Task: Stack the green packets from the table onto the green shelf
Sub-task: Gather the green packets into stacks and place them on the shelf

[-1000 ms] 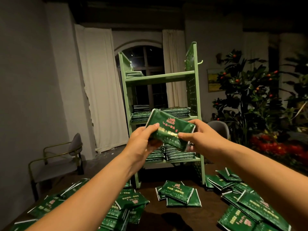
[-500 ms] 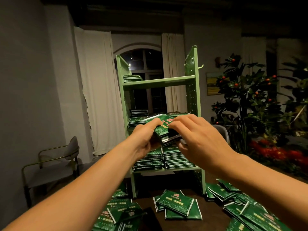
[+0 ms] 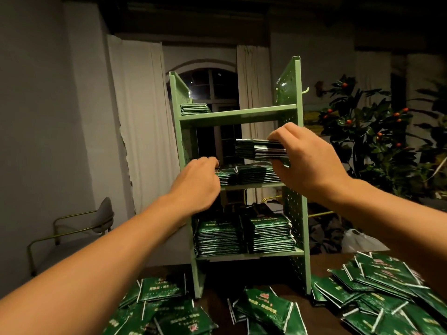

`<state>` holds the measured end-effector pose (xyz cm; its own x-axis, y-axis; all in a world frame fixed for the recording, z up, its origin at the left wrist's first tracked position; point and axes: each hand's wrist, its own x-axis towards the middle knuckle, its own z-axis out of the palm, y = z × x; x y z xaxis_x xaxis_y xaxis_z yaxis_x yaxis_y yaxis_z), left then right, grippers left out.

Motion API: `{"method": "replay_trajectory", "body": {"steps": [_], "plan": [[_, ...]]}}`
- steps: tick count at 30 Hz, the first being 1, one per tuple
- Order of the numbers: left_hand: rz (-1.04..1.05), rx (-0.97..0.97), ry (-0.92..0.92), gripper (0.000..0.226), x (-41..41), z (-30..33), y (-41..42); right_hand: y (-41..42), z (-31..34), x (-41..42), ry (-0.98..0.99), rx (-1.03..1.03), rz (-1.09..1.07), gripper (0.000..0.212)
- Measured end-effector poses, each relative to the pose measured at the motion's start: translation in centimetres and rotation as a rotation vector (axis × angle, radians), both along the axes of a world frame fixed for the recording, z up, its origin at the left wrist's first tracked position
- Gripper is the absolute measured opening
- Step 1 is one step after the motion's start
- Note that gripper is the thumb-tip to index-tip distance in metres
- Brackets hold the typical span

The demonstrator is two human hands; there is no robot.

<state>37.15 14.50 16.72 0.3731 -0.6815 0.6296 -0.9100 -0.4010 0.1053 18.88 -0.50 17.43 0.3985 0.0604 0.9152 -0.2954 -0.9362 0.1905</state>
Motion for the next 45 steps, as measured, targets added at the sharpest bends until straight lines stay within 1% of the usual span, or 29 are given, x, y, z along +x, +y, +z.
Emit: {"method": "replay_trajectory", "body": {"steps": [3, 7, 10, 16, 19, 23, 27, 29, 31, 33, 35, 37, 40, 45], "plan": [[-0.014, 0.174, 0.006, 0.052, 1.3, 0.5, -1.2, -0.7, 0.7, 2.0, 0.052, -0.004, -0.052, 0.033], [-0.027, 0.265, -0.006, 0.059, 2.9, -0.2, -2.2, -1.2, 1.0, 4.9, 0.119, 0.004, -0.081, 0.032], [-0.027, 0.241, -0.036, 0.063, 3.6, -1.0, -2.3, -1.5, 1.0, 6.9, 0.129, 0.006, -0.094, 0.035], [-0.056, 0.176, -0.067, 0.068, 4.3, -1.6, -2.4, -1.7, 1.8, 10.2, 0.175, 0.015, -0.121, 0.047], [-0.060, 0.178, -0.083, 0.070, 4.2, -1.7, -2.4, -2.2, 2.3, 11.5, 0.218, 0.038, -0.131, 0.047], [-0.069, 0.190, -0.101, 0.073, 4.4, -1.8, -2.2, -3.0, 2.4, 13.1, 0.259, 0.078, -0.117, 0.041], [-0.074, 0.193, -0.101, 0.073, 4.4, -1.8, -2.1, -3.5, 3.2, 13.7, 0.404, 0.219, -0.097, 0.030], [-0.071, 0.188, -0.105, 0.073, 4.5, -1.8, -2.1, -3.4, 3.4, 13.3, 0.384, 0.225, -0.094, 0.027], [-0.067, 0.186, -0.102, 0.074, 4.5, -1.9, -2.1, -3.0, 3.1, 12.5, 0.295, 0.165, -0.064, 0.018], [-0.066, 0.187, -0.100, 0.074, 4.4, -2.0, -2.2, -2.4, 2.5, 11.8, 0.323, 0.136, -0.022, 0.011], [-0.063, 0.193, -0.099, 0.075, 4.3, -2.0, -2.2, -2.0, 1.8, 11.8, 0.440, 0.157, -0.008, 0.016], [-0.057, 0.198, -0.103, 0.076, 4.2, -2.0, -2.1, -1.9, 1.6, 12.2, 0.513, 0.199, -0.023, 0.023], [-0.058, 0.205, -0.111, 0.076, 4.2, -2.0, -2.1, -2.0, 1.9, 12.8, 0.521, 0.288, -0.012, 0.030], [-0.066, 0.210, -0.118, 0.077, 4.3, -2.0, -2.1, -2.5, 2.3, 14.2, 0.538, 0.369, -0.017, 0.032]]}}
